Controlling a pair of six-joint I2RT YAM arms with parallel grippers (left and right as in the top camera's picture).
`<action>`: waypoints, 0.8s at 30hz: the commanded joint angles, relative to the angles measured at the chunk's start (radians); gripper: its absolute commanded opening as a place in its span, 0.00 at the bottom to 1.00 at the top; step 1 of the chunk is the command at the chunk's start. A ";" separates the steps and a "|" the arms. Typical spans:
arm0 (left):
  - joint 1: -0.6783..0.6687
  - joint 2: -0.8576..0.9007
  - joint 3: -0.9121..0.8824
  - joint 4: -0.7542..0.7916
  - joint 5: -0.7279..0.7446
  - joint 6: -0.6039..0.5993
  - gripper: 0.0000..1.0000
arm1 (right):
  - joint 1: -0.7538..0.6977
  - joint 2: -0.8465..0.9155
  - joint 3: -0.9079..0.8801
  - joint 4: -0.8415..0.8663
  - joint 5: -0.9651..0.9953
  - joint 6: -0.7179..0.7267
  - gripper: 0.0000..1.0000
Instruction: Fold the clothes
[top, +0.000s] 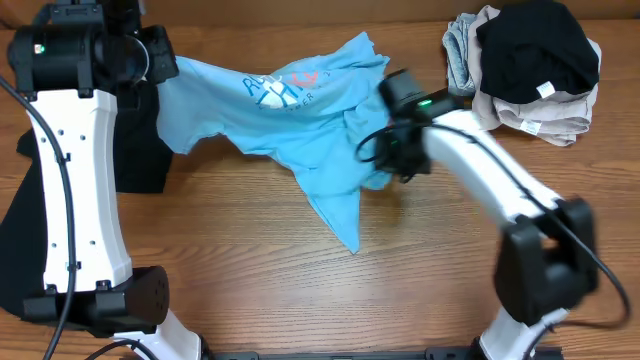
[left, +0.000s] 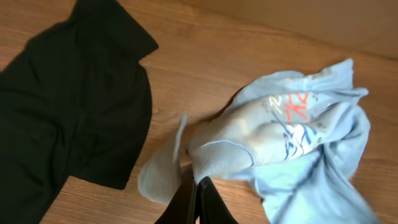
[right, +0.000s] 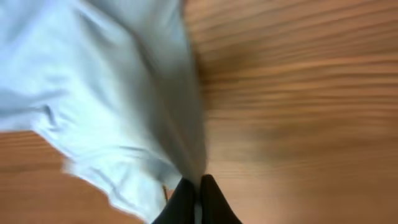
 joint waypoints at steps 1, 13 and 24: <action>0.014 -0.004 0.070 -0.009 0.004 0.024 0.04 | -0.092 -0.165 0.070 -0.074 -0.010 -0.092 0.04; 0.035 -0.004 0.273 -0.173 0.004 0.038 0.04 | -0.349 -0.433 0.082 -0.204 -0.027 -0.213 0.04; 0.035 0.002 0.181 -0.234 0.000 0.038 0.04 | -0.378 -0.354 0.073 -0.100 -0.035 -0.257 0.07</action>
